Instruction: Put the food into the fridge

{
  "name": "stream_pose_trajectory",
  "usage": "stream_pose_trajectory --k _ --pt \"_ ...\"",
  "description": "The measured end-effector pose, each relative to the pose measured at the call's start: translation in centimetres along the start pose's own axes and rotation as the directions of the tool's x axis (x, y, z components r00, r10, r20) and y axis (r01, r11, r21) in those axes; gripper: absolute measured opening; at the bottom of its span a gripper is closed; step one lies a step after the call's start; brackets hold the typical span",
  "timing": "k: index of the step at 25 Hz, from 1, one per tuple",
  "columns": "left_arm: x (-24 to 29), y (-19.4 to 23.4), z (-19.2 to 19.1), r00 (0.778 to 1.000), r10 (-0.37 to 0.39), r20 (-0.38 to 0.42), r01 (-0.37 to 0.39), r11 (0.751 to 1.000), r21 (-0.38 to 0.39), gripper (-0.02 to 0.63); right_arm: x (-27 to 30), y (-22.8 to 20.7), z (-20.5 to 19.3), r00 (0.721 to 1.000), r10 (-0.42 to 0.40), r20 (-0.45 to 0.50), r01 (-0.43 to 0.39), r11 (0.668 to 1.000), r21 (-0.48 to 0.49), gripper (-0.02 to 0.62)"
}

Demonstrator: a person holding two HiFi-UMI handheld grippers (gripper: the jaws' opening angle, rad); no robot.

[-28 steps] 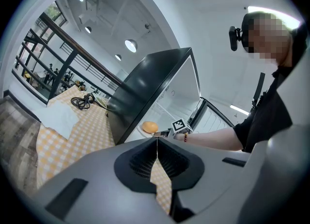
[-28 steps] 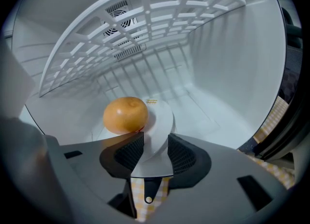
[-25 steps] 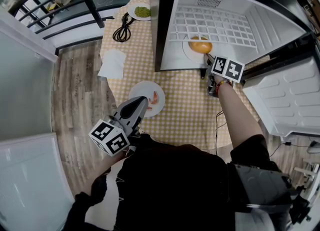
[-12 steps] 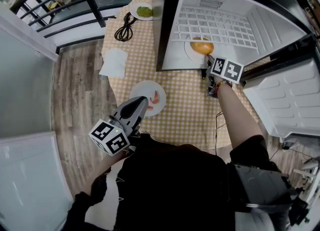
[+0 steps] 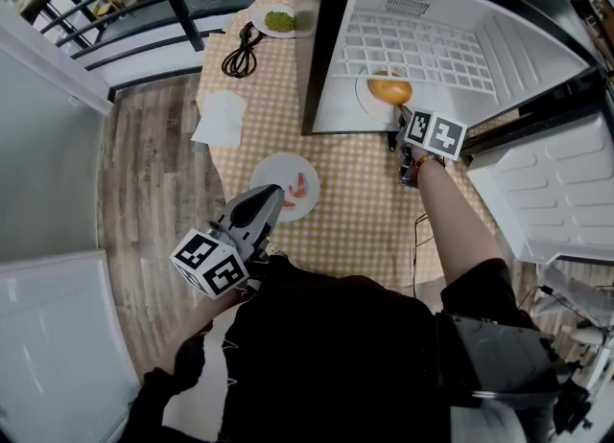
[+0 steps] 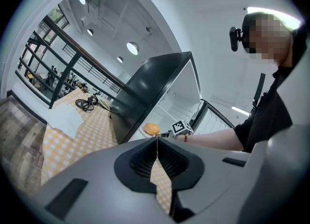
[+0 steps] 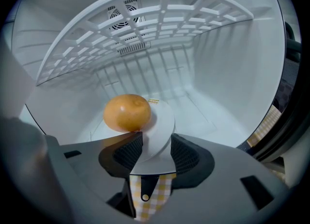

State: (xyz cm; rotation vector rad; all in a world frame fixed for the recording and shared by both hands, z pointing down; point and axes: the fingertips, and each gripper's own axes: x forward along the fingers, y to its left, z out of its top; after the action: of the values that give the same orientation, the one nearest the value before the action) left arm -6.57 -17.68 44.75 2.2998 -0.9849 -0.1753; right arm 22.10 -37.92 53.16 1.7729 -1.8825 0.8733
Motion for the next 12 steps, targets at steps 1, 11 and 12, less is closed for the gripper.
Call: stream_pose_trajectory --k 1,11,12 --pt "-0.04 0.0 -0.02 1.0 0.001 -0.001 -0.001 1.0 -0.001 0.017 -0.03 0.01 0.0 1.0 -0.002 -0.001 0.002 1.0 -0.003 0.181" --pt "-0.42 -0.04 -0.25 1.0 0.0 -0.002 0.0 1.0 -0.005 0.017 -0.35 0.48 0.1 0.999 -0.051 0.006 0.051 0.984 -0.171 0.201" --pt "-0.44 -0.04 -0.28 1.0 0.001 -0.002 -0.001 1.0 -0.006 0.017 -0.33 0.46 0.06 0.999 -0.049 0.006 0.049 0.985 -0.162 0.201"
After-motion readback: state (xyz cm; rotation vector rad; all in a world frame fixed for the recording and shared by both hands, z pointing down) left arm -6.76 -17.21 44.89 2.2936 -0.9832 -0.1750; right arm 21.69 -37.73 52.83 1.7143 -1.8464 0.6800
